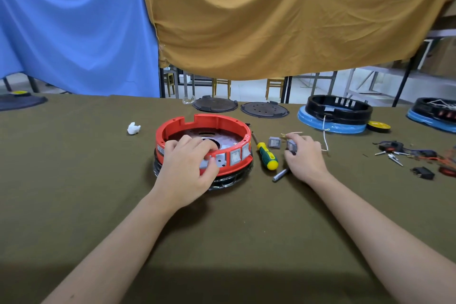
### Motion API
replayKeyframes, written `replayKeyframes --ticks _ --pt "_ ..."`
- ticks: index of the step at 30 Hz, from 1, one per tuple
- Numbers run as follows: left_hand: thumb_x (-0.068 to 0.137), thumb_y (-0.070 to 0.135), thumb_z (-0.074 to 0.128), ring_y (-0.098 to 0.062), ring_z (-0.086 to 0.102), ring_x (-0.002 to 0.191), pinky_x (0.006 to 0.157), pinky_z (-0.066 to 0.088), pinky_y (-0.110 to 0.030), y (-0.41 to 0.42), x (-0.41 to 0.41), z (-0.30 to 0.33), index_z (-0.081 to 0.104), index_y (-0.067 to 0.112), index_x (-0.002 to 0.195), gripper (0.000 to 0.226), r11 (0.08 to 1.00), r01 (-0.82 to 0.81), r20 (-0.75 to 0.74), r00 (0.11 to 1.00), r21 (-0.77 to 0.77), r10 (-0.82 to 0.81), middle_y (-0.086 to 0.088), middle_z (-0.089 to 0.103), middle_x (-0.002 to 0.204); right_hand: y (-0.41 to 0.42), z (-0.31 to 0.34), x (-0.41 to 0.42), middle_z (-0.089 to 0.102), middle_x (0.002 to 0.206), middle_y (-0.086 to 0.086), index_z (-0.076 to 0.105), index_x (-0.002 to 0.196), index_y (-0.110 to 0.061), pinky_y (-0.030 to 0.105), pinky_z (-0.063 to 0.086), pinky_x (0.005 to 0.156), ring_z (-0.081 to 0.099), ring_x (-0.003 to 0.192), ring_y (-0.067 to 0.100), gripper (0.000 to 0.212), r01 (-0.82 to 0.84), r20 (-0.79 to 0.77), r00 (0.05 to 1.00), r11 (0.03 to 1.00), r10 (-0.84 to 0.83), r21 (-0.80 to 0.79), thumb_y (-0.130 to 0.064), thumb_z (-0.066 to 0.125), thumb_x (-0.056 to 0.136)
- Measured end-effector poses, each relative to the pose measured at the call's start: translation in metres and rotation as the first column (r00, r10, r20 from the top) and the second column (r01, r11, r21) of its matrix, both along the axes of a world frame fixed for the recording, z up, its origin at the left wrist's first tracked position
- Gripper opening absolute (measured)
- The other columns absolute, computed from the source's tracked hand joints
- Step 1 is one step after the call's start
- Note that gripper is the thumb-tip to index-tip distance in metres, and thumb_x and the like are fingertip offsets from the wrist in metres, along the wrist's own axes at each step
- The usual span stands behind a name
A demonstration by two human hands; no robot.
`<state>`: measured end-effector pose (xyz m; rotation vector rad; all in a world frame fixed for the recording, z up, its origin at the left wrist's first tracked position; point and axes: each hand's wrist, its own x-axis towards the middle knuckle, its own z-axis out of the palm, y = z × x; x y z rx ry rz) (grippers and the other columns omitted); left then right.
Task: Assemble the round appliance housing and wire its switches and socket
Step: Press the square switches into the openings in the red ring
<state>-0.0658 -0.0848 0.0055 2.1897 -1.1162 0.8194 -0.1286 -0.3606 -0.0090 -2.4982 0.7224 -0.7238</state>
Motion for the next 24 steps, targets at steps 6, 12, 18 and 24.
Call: replayKeyframes --ticks 6,12,18,24 --pt "0.091 0.027 0.043 -0.006 0.044 0.086 0.083 0.028 -0.032 -0.0014 -0.0003 0.0001 0.066 0.021 0.11 0.031 0.999 0.048 -0.029 0.998 0.022 -0.048 0.019 0.053 0.086 0.005 -0.0041 0.0095 0.039 0.143 0.012 0.052 0.139 -0.021 0.043 0.033 0.107 0.03 0.131 0.034 0.041 0.028 -0.194 0.979 0.99 -0.055 -0.139 -0.028 0.042 0.099" --pt "0.091 0.029 0.044 -0.007 0.046 0.09 0.084 0.027 -0.03 -0.0017 0.0009 -0.0008 0.067 0.022 0.11 0.03 0.999 0.048 -0.034 0.998 0.02 -0.047 0.015 0.062 0.092 0.0065 -0.0014 0.0092 0.038 0.143 0.015 0.062 0.12 -0.004 0.042 0.036 0.108 0.038 0.13 0.034 0.039 0.02 -0.213 0.976 0.991 -0.048 -0.135 -0.029 0.041 0.099" --pt "0.09 0.03 0.047 -0.008 0.047 0.09 0.086 0.027 -0.031 -0.0038 0.0011 -0.0029 0.067 0.023 0.107 0.027 1.0 0.022 -0.013 1.0 0.005 -0.022 0.016 0.061 0.093 0.0077 -0.001 0.0072 0.049 0.135 0.016 0.063 0.119 -0.002 0.04 0.033 0.107 0.04 0.122 0.033 0.037 0.021 -0.164 0.984 0.968 -0.064 -0.25 -0.027 0.045 0.098" --pt "0.089 0.032 0.049 -0.009 0.049 0.088 0.084 0.023 -0.028 -0.0048 -0.0003 -0.0037 0.065 0.027 0.103 0.022 1.0 -0.011 -0.008 1.0 -0.009 0.01 0.017 0.062 0.093 0.0064 -0.001 0.0025 0.056 0.127 0.011 0.063 0.124 -0.006 0.034 0.038 0.1 0.046 0.115 0.029 0.031 -0.019 0.089 0.995 0.972 0.041 -0.233 -0.013 0.055 0.094"
